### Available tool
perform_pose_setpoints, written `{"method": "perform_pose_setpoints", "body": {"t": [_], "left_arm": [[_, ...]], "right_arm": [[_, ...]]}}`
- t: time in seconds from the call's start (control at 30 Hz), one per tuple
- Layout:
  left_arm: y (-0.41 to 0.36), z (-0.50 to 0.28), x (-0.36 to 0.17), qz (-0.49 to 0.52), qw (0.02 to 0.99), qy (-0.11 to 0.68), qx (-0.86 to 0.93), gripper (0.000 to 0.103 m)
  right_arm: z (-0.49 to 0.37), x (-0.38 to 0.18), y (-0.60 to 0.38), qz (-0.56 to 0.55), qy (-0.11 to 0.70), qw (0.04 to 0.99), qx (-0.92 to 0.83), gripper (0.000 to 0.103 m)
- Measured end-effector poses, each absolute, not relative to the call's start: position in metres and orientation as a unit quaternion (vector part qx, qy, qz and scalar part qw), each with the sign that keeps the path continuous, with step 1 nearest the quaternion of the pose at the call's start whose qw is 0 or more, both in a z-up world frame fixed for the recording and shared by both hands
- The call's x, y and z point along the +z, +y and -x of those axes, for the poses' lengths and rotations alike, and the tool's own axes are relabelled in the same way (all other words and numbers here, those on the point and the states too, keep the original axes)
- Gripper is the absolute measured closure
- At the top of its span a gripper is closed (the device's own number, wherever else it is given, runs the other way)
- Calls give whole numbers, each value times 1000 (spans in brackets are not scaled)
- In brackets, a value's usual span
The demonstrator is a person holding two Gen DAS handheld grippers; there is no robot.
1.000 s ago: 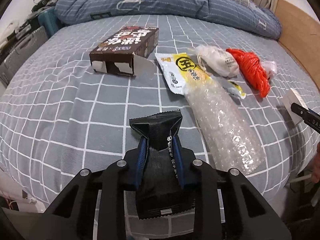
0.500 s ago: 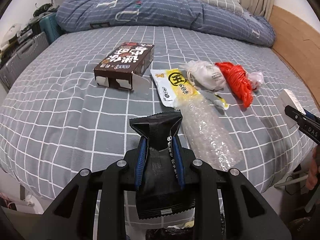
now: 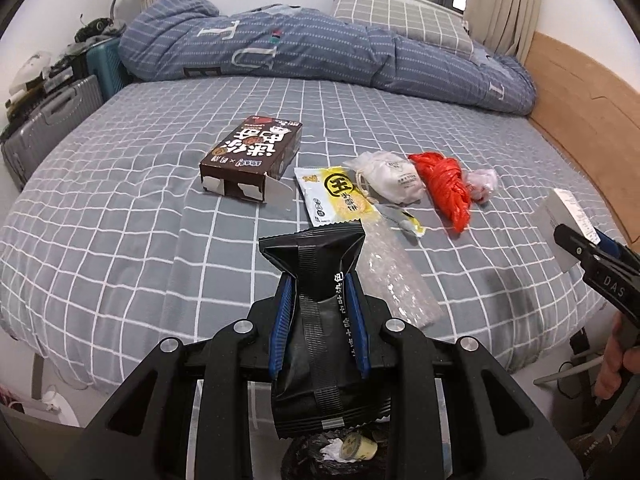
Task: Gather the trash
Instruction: 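Lift and carry the sachet and white box in both tools over the bin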
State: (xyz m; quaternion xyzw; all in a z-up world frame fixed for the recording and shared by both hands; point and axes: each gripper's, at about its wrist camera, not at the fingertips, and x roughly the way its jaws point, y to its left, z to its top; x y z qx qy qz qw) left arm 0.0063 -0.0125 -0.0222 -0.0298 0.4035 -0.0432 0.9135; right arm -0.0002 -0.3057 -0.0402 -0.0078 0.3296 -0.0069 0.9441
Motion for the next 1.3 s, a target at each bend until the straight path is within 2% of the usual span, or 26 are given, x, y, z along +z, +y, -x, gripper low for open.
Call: {"method": "perform_pose_setpoints", "body": {"t": [0.93, 1.3], "left_arm": [[-23, 80, -2, 56, 909, 410, -46, 77], [-29, 113, -21, 38, 900, 432, -51, 77]], "right_arm": [[97, -13, -280, 8, 324, 946, 10, 30], [134, -39, -259, 21, 354, 935, 16, 30]]}}
